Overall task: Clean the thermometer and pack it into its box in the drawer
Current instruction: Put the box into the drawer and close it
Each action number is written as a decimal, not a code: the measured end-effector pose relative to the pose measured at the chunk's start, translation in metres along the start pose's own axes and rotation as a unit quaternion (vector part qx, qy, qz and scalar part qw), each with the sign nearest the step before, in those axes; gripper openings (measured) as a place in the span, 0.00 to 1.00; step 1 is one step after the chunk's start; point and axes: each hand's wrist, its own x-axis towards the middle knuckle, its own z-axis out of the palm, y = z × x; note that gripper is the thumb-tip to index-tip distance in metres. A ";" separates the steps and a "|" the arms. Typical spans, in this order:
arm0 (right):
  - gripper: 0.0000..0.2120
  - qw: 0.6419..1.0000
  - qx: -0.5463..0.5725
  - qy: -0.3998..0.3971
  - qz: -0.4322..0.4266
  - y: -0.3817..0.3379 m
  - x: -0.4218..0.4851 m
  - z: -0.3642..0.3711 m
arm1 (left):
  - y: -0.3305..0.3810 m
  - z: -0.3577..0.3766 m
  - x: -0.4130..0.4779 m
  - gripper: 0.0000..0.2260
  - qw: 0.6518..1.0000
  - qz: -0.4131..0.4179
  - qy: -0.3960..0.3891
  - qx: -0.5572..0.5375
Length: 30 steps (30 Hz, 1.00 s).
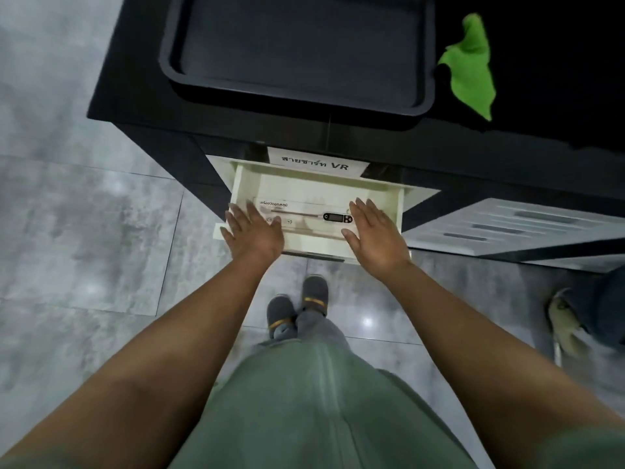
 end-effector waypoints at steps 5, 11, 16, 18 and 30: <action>0.27 0.986 -0.037 0.163 0.008 -0.004 -0.031 -0.033 | -0.012 -0.012 -0.023 0.36 0.960 -0.143 0.041 -0.239; 0.27 0.955 -0.033 0.279 0.095 0.004 -0.016 -0.079 | -0.013 -0.022 -0.024 0.35 0.771 -0.303 -0.052 -0.557; 0.29 0.970 -0.047 0.200 0.130 0.019 0.009 -0.085 | 0.005 -0.034 -0.036 0.11 0.685 -0.289 -0.097 -0.662; 0.29 0.976 -0.053 0.166 0.128 0.023 0.014 -0.080 | 0.011 -0.041 -0.039 0.07 0.639 -0.305 -0.081 -0.701; 0.30 0.973 -0.041 0.204 0.097 0.038 0.027 -0.066 | 0.035 -0.050 -0.020 0.18 0.558 -0.328 -0.015 -0.762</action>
